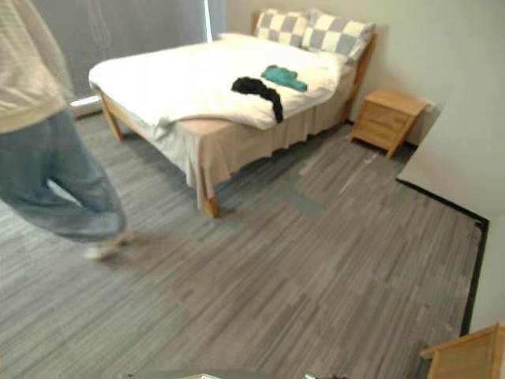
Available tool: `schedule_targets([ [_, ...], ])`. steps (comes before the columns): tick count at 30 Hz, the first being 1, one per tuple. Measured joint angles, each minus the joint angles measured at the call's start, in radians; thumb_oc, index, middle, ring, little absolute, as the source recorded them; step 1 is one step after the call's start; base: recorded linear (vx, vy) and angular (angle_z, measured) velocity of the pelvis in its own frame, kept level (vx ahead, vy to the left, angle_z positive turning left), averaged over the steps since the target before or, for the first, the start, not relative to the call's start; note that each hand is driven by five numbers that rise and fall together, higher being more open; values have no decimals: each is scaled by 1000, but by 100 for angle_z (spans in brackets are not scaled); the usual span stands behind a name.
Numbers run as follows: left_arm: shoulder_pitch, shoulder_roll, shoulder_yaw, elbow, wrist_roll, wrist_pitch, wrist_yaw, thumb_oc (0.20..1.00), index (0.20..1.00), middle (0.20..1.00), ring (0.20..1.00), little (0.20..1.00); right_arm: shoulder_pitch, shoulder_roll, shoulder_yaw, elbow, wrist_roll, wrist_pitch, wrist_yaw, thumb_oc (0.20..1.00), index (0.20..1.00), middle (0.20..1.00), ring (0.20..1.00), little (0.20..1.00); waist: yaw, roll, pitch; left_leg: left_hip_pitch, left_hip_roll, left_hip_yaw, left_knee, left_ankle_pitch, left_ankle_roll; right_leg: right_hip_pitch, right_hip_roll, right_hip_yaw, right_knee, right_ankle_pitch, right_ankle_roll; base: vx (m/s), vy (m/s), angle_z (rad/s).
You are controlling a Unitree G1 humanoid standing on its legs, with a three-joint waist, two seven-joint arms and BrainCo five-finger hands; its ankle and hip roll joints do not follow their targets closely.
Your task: Tidy up the quilt and then pick up the clothes from the bed and put them into the laundry hamper.
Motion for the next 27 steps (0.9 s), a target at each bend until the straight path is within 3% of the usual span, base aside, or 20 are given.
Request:
schedule_targets([
  [3,-13,5,-3,-3,1,1,-2,1000,1000,1000,1000,1000,-15,0,-1,0,0,2,0,1000,1000,1000,1000,1000,-1,-9,59,-23,-2,27,-2,-2,0,-26,-2,24,-13,6,0,68,47,-26],
  [8,-48,9,-20,-31,29,-1,-5,1000,1000,1000,1000,1000,-19,-2,-20,1,2,3,0,1000,1000,1000,1000,1000,-3,-7,101,-43,-4,50,-2,-10,13,-66,-4,40,15,30,6,10,47,-17],
  [11,-113,18,-20,-30,29,1,-5,1000,1000,1000,1000,1000,-71,-3,-41,-9,4,0,-7,1000,1000,1000,1000,1000,-21,12,152,-67,18,59,-4,12,34,-182,8,38,194,25,16,96,50,-20],
  [13,-140,21,-31,-35,28,1,-3,1000,1000,1000,1000,1000,-91,-2,-58,-23,5,1,-14,1000,1000,1000,1000,1000,-40,31,174,-56,42,80,2,-4,47,-279,-2,6,386,-30,99,240,25,-31],
  [14,-152,22,-29,-36,29,1,-2,1000,1000,1000,1000,1000,-107,-3,-76,-46,15,0,-19,1000,1000,1000,1000,1000,-30,33,197,-30,48,108,-3,-12,48,-350,-66,-76,517,-52,111,279,-51,-46],
  [15,-155,22,-31,-39,29,0,-2,1000,1000,1000,1000,1000,-99,-2,-77,-48,22,-1,-20,1000,1000,1000,1000,1000,-34,31,198,-17,47,114,-3,-30,38,-379,-97,-83,525,-53,113,445,-87,-39],
  [17,-162,21,-32,-42,29,0,-1,1000,1000,1000,1000,1000,-89,-2,-77,-51,23,-3,-21,1000,1000,1000,1000,1000,-48,26,200,4,46,112,-4,-50,31,-393,-138,-92,461,-51,116,491,-113,-7],
  [18,-167,24,-36,-33,31,1,-1,1000,1000,1000,1000,1000,-83,-1,-78,-46,24,-6,-21,1000,1000,1000,1000,1000,-75,16,199,9,45,103,0,-65,13,-391,-169,-66,254,-48,120,549,-139,14],
  [20,-183,25,-35,-17,40,2,-1,1000,1000,1000,1000,1000,-86,-2,-82,-40,24,-4,-22,1000,1000,1000,1000,1000,-90,4,198,7,43,82,-1,-76,6,-378,-181,-36,36,-33,143,800,-236,31],
  [21,-187,27,-40,-7,63,-3,-1,1000,1000,1000,1000,1000,-69,0,-95,-13,23,-5,-21,1000,1000,1000,1000,1000,-113,-2,194,22,46,65,2,-105,-19,-383,-201,-5,-1,-19,155,609,-195,47],
  [23,-182,24,-40,4,76,-1,-1,1000,1000,1000,1000,1000,-25,2,-97,-5,23,4,-17,1000,1000,1000,1000,1000,-132,-1,190,66,61,37,-5,-135,-39,-368,-205,-5,40,-20,154,381,-156,50],
  [24,-166,20,-41,4,77,-7,-3,1000,1000,1000,1000,1000,-4,-6,-97,6,22,6,-15,1000,1000,1000,1000,1000,-140,29,185,111,116,25,1,-170,-72,-347,-164,-21,99,34,143,693,-405,34],
  [25,-152,19,-39,14,77,-13,-4,1000,1000,1000,1000,1000,-2,-10,-95,6,21,6,-14,1000,1000,1000,1000,1000,-146,45,182,115,146,27,51,-179,-100,-336,-142,-32,120,39,139,499,-323,14],
  [26,-145,20,-36,19,77,-11,-3,1000,1000,1000,1000,1000,-1,-11,-96,-1,20,3,-13,1000,1000,1000,1000,1000,-137,46,171,109,170,24,136,-176,-120,-302,-114,-41,117,75,103,602,-520,15],
  [27,-148,16,-34,20,77,-17,0,1000,1000,1000,1000,1000,-12,-12,-127,22,19,-4,-10,1000,1000,1000,1000,1000,-135,30,159,-64,188,18,522,-170,-152,-237,-100,-73,77,83,82,268,-269,12],
])
